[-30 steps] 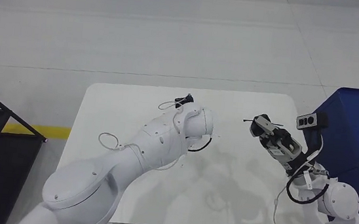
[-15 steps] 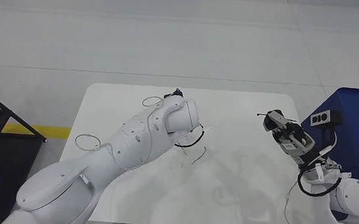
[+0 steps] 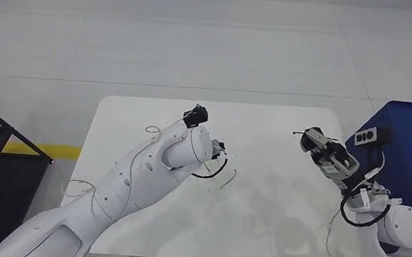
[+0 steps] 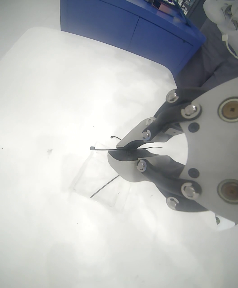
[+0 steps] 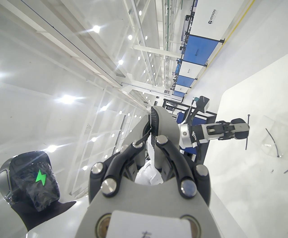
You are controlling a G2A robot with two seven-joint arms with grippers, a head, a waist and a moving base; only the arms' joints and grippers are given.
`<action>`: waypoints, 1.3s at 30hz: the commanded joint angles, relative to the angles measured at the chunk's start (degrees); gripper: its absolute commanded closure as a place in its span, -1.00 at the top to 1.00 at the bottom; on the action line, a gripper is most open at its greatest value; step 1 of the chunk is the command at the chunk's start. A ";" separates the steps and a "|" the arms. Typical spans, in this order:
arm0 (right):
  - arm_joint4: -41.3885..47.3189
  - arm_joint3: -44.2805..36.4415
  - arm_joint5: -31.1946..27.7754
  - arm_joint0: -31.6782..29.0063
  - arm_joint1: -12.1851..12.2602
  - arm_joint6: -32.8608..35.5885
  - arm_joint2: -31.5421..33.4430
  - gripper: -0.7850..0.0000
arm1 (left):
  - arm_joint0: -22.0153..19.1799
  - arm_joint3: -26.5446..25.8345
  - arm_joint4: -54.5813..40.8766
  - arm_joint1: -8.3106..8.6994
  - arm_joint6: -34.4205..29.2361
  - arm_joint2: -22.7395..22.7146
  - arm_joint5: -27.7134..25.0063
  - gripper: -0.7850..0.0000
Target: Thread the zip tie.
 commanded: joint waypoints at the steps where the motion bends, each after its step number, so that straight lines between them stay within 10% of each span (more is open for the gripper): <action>1: -1.89 -0.16 1.15 -0.55 0.19 1.79 0.00 -1.00 | 2.41 -3.73 -2.13 0.21 5.41 -3.54 -4.35 -1.00; 9: -6.61 0.83 7.43 -1.71 0.95 6.63 0.30 -1.00 | 17.44 -16.86 -1.72 2.30 22.06 -12.52 -19.23 -1.00; 28: -7.06 0.15 7.03 -1.92 0.97 6.55 0.29 -1.00 | 17.81 -17.36 -2.39 2.28 22.20 -12.74 -20.75 -1.00; 35: 3.21 3.45 31.96 0.78 2.21 19.89 0.37 -1.00 | 25.90 -16.19 -18.89 3.96 14.68 -21.95 -62.41 -1.00; 39: 3.44 5.47 39.78 1.98 3.22 26.79 0.80 -1.00 | 26.09 -12.82 -25.87 4.57 5.48 -24.30 -70.05 -1.00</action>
